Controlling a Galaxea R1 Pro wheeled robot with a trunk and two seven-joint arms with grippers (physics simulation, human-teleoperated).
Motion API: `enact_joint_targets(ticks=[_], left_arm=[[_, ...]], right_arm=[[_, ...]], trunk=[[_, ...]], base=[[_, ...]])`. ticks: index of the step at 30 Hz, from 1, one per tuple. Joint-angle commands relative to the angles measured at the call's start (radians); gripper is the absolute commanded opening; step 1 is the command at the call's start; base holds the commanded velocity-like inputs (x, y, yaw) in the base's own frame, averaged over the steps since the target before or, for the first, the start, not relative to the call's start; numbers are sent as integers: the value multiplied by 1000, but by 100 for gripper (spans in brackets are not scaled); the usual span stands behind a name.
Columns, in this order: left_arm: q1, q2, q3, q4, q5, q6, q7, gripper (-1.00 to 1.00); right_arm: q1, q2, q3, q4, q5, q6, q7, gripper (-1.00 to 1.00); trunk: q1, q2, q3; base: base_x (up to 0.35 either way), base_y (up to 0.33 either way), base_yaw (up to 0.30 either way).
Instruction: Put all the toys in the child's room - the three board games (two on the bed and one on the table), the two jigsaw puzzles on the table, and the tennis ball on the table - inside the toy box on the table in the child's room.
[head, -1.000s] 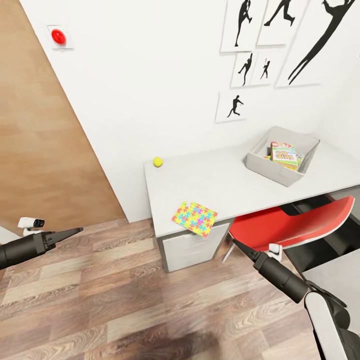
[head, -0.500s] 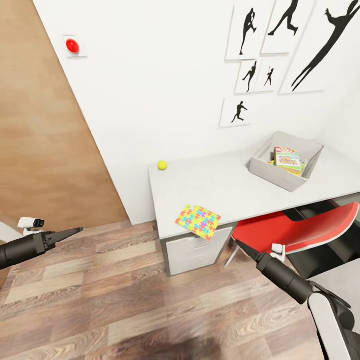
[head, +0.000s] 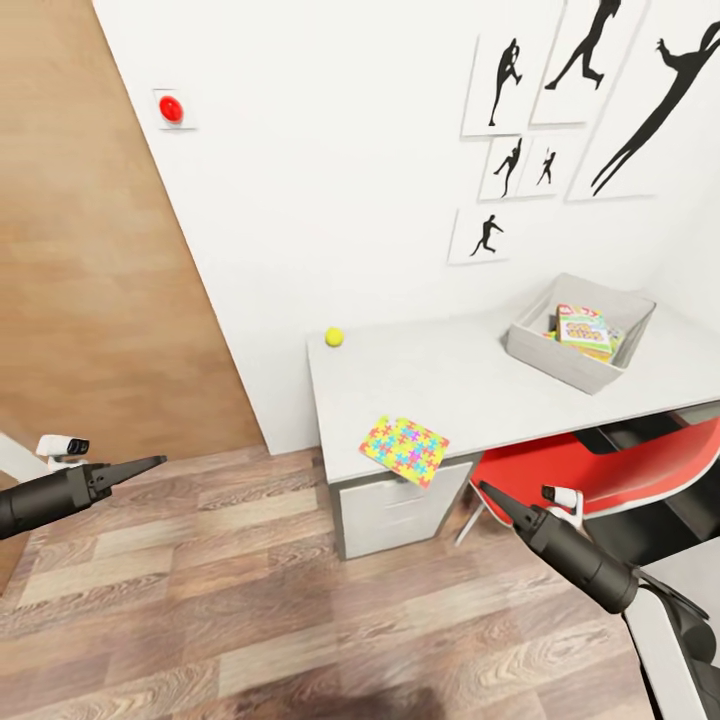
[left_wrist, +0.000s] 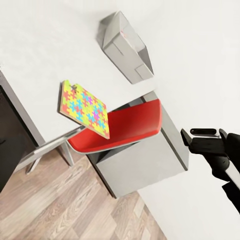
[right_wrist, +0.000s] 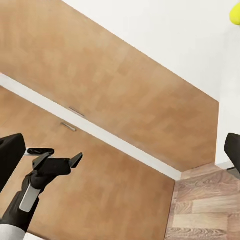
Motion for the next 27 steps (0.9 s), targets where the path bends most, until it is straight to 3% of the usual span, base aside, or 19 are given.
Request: enact_joint_targets(ticks=[1, 6, 10, 14, 19, 27], left_arm=[[-1, 0, 0, 0, -2, 11, -5, 100], [-1, 0, 1, 0, -2, 11, -5, 100], [-1, 1, 9, 0, 0, 11, -5, 100], [0, 0, 13, 0, 3, 11, -5, 100], [0, 0, 17, 0, 2, 11, -5, 100], [0, 0, 18, 0, 1, 11, -5, 100]], right_arm=[[-1, 0, -2, 0, -3, 5, 2, 100], [-2, 1, -4, 0, 14, 4, 3, 100], [-2, 2, -6, 0, 55, 4, 6, 100], [-3, 1, -16, 0, 63, 6, 14, 100], [-2, 2, -57, -1, 68, 8, 17, 100], [-2, 2, -67, -1, 69, 9, 18, 100]], trunk=[[1, -2, 0], [1, -2, 8], [1, -2, 15], [1, -2, 22], [1, -2, 30], [1, -2, 43]], base=[[0, 0, 76], [0, 0, 76], [0, 0, 74], [0, 0, 70], [0, -36, 67], [0, -232, 67]])
